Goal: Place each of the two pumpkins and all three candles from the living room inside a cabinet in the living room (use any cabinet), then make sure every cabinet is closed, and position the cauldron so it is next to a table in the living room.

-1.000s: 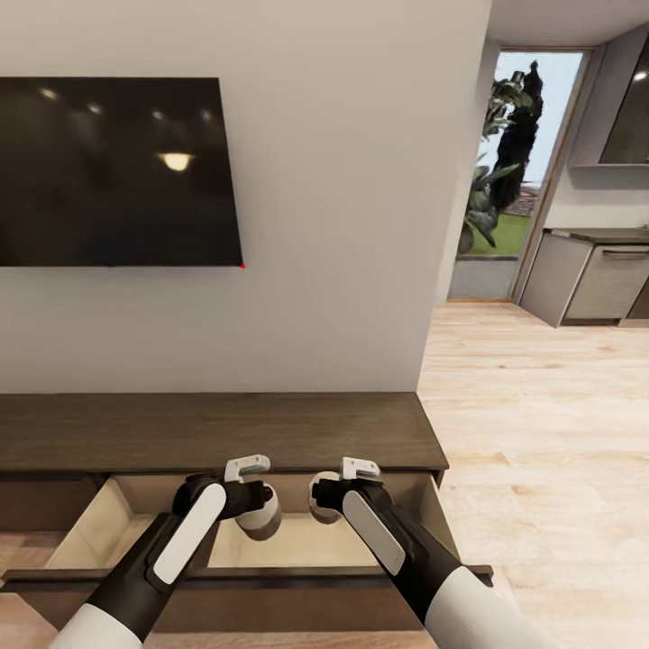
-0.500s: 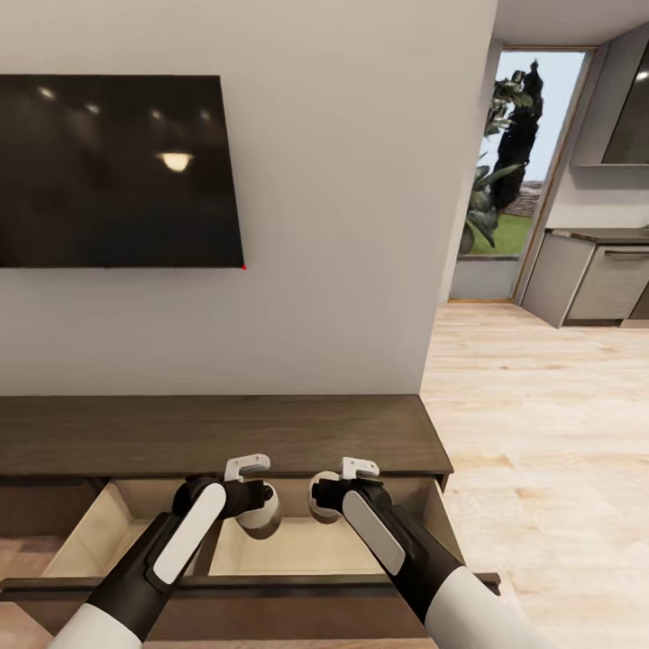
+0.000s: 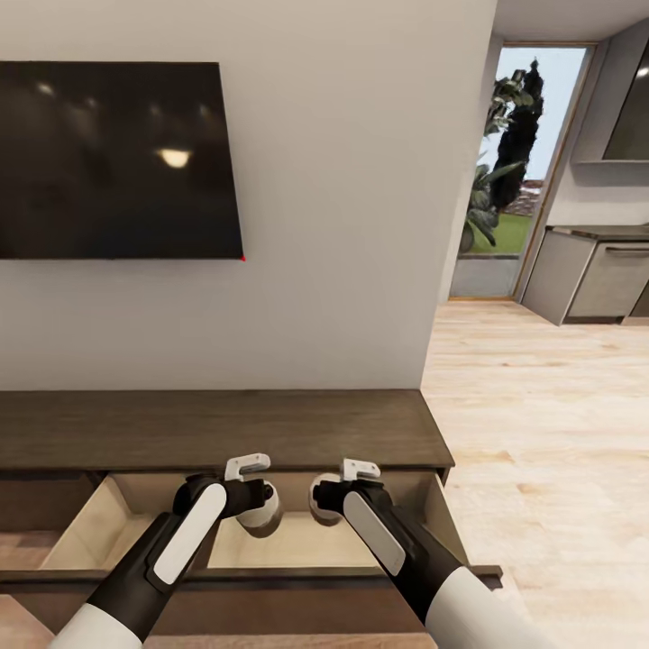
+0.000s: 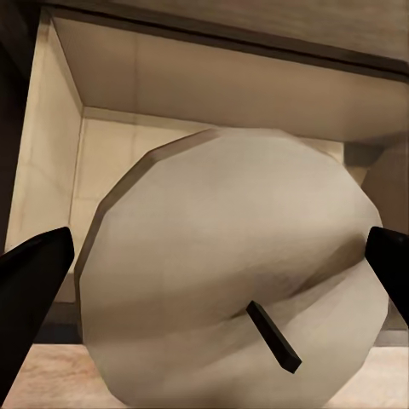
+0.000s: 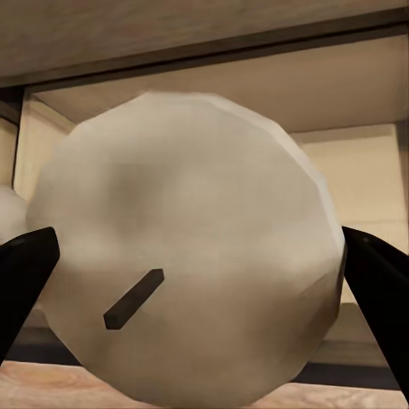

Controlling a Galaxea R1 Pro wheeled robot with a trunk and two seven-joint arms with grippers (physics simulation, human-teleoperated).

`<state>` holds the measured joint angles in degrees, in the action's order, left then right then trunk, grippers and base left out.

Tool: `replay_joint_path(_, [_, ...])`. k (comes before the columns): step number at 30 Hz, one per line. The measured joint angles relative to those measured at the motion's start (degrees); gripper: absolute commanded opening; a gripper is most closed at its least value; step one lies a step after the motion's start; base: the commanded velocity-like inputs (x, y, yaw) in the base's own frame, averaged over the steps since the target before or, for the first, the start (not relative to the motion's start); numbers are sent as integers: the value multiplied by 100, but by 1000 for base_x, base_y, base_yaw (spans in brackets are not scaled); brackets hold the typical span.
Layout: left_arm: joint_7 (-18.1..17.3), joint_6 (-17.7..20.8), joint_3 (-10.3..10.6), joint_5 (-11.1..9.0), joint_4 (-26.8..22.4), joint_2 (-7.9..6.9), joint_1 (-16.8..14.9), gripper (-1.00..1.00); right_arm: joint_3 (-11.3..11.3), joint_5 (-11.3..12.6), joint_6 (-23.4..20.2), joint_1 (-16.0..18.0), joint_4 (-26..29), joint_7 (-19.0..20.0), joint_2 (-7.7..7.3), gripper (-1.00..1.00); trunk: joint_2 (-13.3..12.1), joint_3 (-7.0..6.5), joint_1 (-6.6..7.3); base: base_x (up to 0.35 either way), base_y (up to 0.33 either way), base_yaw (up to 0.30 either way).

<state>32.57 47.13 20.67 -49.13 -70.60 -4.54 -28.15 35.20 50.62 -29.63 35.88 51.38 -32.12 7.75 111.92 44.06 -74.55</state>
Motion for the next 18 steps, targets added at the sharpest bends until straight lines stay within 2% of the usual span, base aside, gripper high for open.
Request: replay_joint_path(18, [1, -9, -8, 7, 0, -15, 0, -100, 0, -1, 2, 0, -31, 0, 0, -100, 722, 323, -395, 0, 0, 0])
